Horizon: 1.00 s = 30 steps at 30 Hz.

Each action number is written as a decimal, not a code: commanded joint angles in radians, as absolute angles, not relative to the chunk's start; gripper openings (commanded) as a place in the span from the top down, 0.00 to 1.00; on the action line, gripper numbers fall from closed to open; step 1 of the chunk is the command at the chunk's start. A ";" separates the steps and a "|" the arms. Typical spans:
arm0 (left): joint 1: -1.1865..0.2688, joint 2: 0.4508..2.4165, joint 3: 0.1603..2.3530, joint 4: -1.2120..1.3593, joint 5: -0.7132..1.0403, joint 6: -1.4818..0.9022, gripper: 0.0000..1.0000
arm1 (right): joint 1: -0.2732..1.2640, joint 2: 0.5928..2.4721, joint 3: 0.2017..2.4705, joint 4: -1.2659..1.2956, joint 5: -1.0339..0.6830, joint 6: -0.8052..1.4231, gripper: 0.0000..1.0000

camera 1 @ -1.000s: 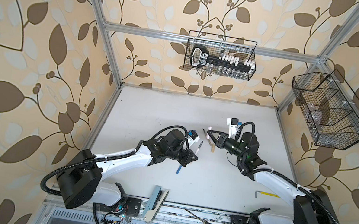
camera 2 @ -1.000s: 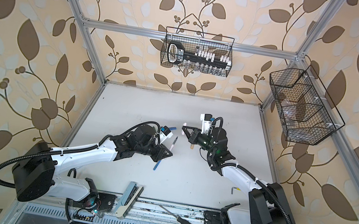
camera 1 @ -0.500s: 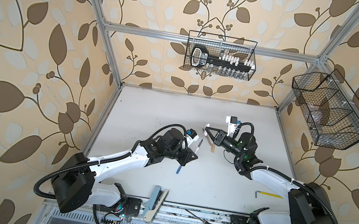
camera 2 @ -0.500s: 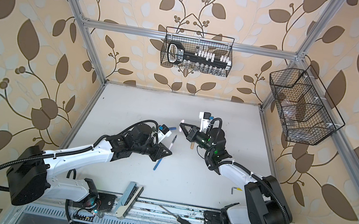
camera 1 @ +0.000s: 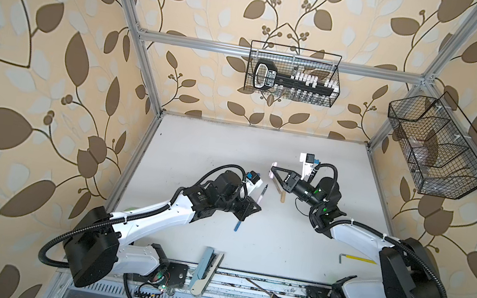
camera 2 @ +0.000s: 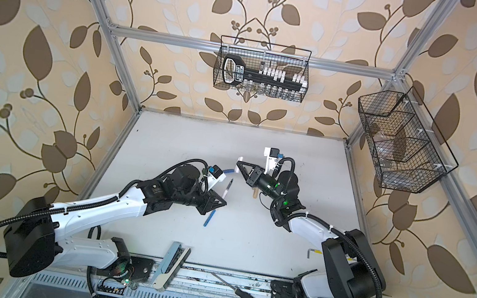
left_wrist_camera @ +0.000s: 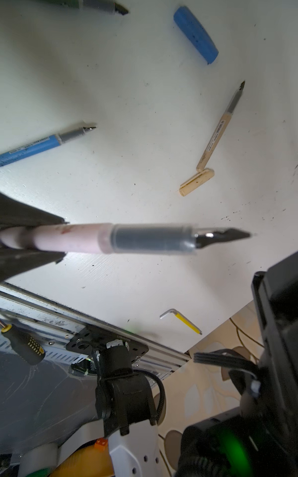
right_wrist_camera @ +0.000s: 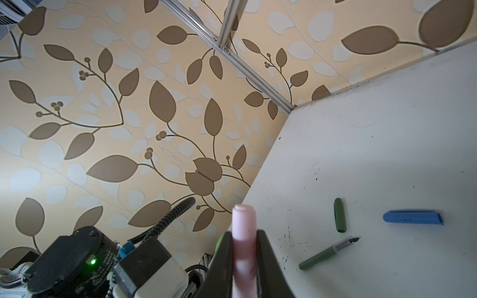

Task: Insert the pens into the pen caps
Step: 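Bring the pink cap toward the pen tip held by the left gripper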

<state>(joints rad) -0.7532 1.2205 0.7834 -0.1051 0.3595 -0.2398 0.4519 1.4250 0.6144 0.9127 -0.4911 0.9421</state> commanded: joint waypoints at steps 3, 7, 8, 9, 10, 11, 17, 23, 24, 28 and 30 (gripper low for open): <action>-0.758 1.170 0.776 -0.072 0.332 -0.224 0.93 | 0.463 1.449 0.584 1.020 -0.525 0.998 0.83; -0.758 1.166 0.777 -0.077 0.329 -0.223 0.93 | 0.466 1.465 0.583 1.099 -0.539 1.047 0.83; -0.758 1.166 0.776 -0.077 0.330 -0.224 0.93 | 0.466 1.468 0.583 1.113 -0.541 1.057 0.83; -0.758 1.164 0.777 -0.078 0.330 -0.223 0.93 | 0.466 1.471 0.584 1.128 -0.543 1.065 0.83; -0.758 1.162 0.775 -0.078 0.329 -0.223 0.93 | 0.466 1.473 0.583 1.137 -0.542 1.071 0.83; -0.758 1.160 0.774 -0.078 0.328 -0.223 0.93 | 0.468 1.473 0.585 1.144 -0.542 1.076 0.83; -0.758 1.146 0.767 -0.079 0.323 -0.222 0.93 | 0.480 1.472 0.591 1.161 -0.552 1.080 0.83; -0.758 1.131 0.768 -0.081 0.319 -0.224 0.93 | 0.500 1.455 0.586 1.091 -0.543 1.034 0.83; -0.758 1.128 0.767 -0.080 0.322 -0.223 0.93 | 0.502 1.455 0.585 1.084 -0.542 1.028 0.83; -0.758 1.120 0.764 -0.080 0.318 -0.223 0.92 | 0.513 1.453 0.582 1.096 -0.543 1.028 0.83; -0.758 1.118 0.762 -0.078 0.315 -0.223 0.92 | 0.519 1.448 0.579 1.107 -0.542 1.026 0.83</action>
